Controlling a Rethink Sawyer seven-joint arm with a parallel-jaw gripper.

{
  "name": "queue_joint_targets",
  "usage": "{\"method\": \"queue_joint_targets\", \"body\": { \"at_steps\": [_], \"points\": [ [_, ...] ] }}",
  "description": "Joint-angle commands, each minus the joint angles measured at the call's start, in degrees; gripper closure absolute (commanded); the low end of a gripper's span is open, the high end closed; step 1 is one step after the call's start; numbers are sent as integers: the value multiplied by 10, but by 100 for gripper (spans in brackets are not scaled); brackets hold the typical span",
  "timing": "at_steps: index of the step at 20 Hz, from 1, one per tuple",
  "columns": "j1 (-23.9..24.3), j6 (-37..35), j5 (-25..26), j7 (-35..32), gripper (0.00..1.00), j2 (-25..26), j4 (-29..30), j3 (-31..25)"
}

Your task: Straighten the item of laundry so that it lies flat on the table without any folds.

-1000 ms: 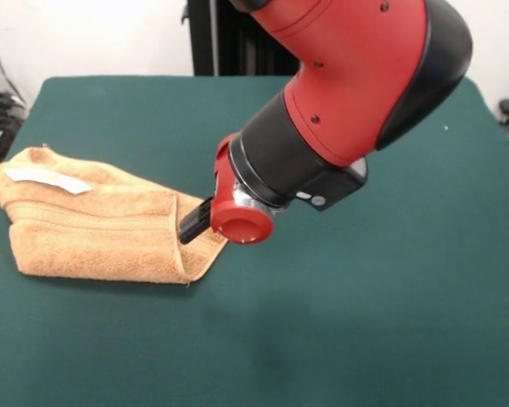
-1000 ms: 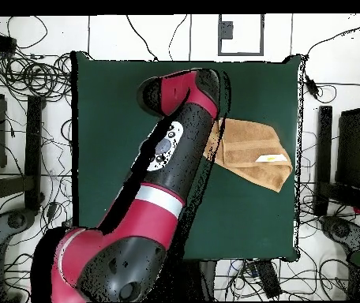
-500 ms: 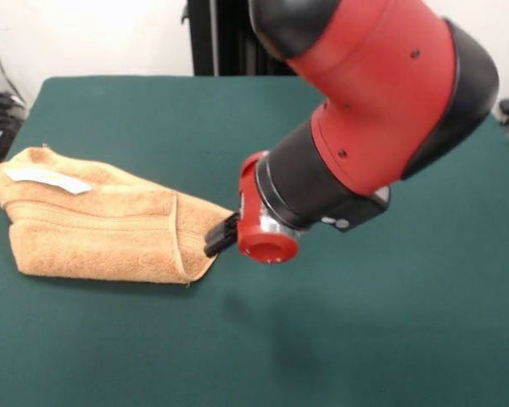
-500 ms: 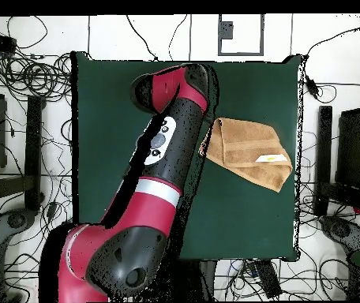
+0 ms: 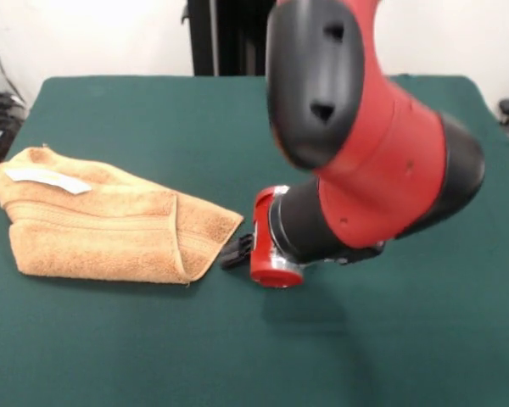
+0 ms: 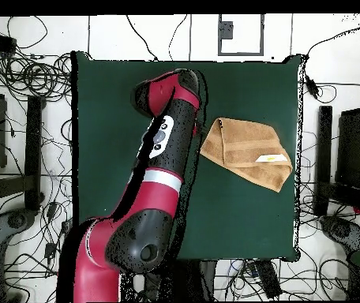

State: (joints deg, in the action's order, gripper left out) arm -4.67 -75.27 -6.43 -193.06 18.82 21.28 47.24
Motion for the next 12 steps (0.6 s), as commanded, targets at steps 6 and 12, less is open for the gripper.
{"method": "queue_joint_targets", "body": {
  "at_steps": [6, 12],
  "points": [
    [30, -195, -4, -85, 100, 127, -139, 111],
    [39, -193, -13, -108, 100, 140, -158, 129]
  ]
}}
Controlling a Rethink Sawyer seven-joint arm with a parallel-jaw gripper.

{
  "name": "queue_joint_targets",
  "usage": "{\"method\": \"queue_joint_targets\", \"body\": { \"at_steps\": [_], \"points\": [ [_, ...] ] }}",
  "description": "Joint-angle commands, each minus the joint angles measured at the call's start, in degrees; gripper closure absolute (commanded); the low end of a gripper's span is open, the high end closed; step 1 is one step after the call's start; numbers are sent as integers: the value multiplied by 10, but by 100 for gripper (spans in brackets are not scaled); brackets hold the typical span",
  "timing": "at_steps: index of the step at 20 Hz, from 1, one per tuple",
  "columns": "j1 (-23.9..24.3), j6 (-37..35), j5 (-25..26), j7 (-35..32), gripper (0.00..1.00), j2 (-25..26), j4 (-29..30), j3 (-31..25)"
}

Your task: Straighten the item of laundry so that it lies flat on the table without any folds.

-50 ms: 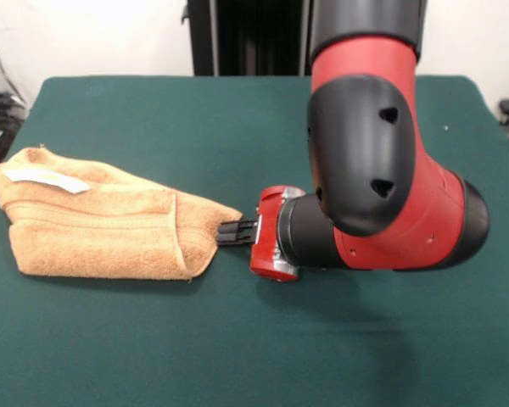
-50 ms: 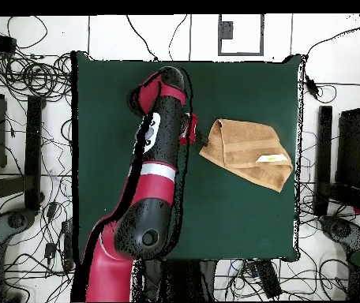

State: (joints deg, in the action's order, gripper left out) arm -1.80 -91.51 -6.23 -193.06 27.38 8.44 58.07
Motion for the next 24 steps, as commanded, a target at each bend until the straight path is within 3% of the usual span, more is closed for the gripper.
{"method": "queue_joint_targets", "body": {
  "at_steps": [1, 13, 18, 24],
  "points": [
    [10, -28, -18, -110, 100, 55, -30, 21],
    [25, 14, -43, -162, 100, 71, -59, 24],
    [7, 81, -71, -162, 100, 38, -24, -51],
    [-1, 65, -73, -144, 100, 17, -18, -61]
  ]
}}
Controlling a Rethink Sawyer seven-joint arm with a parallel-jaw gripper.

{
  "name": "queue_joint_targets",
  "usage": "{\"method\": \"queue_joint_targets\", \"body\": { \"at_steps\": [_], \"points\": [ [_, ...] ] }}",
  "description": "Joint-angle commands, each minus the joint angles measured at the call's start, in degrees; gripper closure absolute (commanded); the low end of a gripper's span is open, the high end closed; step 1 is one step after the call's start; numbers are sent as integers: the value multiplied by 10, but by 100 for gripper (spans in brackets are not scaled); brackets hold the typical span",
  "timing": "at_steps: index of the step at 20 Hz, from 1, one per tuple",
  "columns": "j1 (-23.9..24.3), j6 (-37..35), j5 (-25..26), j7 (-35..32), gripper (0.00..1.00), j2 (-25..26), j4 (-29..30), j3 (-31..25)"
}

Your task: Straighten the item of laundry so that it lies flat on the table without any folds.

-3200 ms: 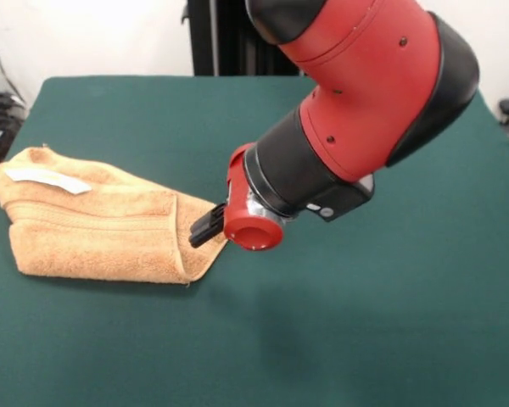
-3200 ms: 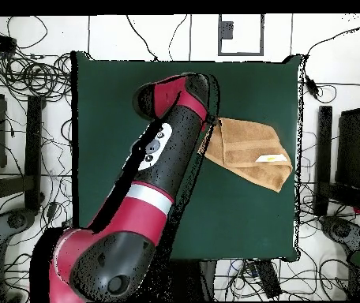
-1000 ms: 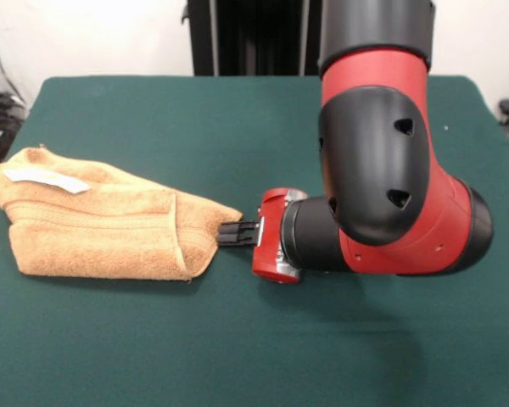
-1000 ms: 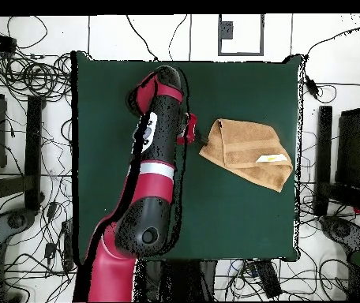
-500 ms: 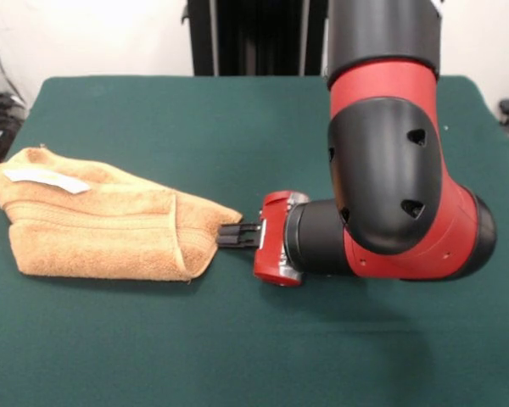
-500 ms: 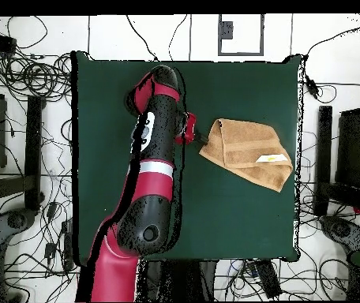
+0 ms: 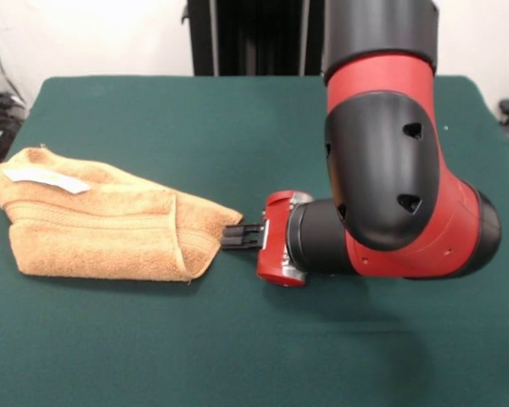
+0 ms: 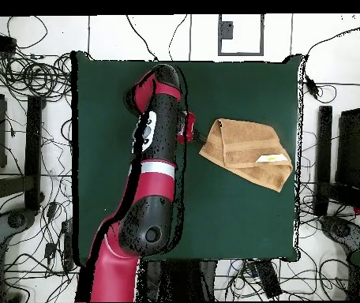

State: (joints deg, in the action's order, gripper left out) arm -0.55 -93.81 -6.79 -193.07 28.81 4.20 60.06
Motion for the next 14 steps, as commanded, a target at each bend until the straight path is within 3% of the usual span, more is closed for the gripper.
{"method": "queue_joint_targets", "body": {
  "at_steps": [1, 6, 14],
  "points": [
    [-14, 87, -67, -143, 100, 2, 25, -81],
    [-15, 85, -68, -140, 100, 3, 26, -75],
    [-19, -7, -19, -97, 100, 5, 24, 10]
  ]
}}
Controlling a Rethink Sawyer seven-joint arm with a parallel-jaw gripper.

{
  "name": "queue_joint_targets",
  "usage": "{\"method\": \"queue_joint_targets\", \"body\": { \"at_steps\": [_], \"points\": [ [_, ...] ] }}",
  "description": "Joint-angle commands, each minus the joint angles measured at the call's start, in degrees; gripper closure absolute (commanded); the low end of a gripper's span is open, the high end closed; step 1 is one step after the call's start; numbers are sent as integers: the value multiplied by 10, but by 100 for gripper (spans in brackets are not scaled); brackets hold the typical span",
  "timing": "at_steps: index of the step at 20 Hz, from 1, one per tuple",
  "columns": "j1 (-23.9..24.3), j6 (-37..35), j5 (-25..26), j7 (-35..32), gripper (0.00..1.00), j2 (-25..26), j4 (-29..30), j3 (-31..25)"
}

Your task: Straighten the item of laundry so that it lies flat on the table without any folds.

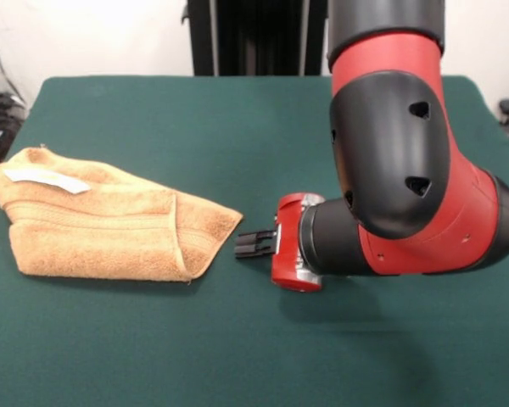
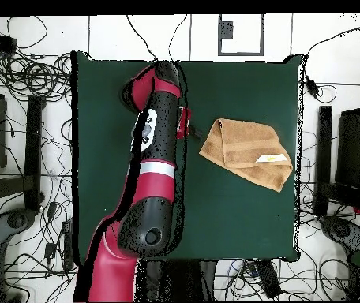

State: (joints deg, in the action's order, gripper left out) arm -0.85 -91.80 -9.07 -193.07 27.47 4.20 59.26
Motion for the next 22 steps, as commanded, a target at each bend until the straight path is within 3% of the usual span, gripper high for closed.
{"method": "queue_joint_targets", "body": {
  "at_steps": [1, 22],
  "points": [
    [-16, -34, 9, -95, 100, 19, 24, 26],
    [-5, -41, -2, -124, 100, 52, 12, 73]
  ]
}}
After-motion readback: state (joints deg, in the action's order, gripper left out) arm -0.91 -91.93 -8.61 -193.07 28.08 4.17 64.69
